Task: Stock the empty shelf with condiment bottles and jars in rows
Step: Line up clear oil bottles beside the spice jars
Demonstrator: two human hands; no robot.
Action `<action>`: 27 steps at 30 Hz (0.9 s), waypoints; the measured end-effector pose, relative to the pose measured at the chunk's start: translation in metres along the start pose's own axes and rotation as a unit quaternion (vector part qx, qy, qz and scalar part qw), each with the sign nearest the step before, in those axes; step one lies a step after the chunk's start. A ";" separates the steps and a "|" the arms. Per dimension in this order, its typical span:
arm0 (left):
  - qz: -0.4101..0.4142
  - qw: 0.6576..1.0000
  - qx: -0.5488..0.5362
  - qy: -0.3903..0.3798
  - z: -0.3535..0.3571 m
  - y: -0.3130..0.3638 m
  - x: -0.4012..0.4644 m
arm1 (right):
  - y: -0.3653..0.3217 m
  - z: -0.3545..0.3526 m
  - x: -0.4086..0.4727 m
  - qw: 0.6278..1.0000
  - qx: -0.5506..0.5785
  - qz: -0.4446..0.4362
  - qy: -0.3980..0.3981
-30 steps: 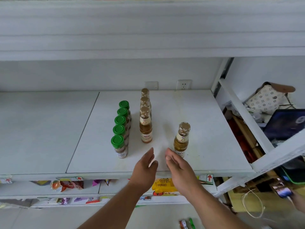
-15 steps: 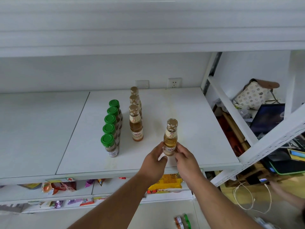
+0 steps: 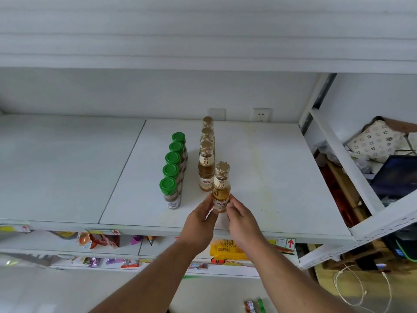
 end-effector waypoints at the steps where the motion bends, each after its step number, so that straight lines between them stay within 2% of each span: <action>1: -0.006 1.000 -0.002 0.007 -0.005 -0.004 0.000 | -0.002 0.006 0.001 1.000 -0.004 -0.003 -0.007; 11: -0.024 0.999 -0.004 0.038 -0.034 -0.018 0.005 | -0.011 0.037 0.003 0.998 -0.011 -0.024 -0.060; 27: -0.027 0.999 0.015 0.014 -0.037 -0.017 0.018 | -0.010 0.043 0.021 0.999 -0.011 -0.017 -0.035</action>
Point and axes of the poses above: each hand's wrist, its own x-axis towards the middle knuckle, its own z-axis out of the palm, y = z × x, the point moved 9 cm from there along x, towards the middle knuckle, and after that the axes turned 2 degrees about x, right-handed, at the moved point
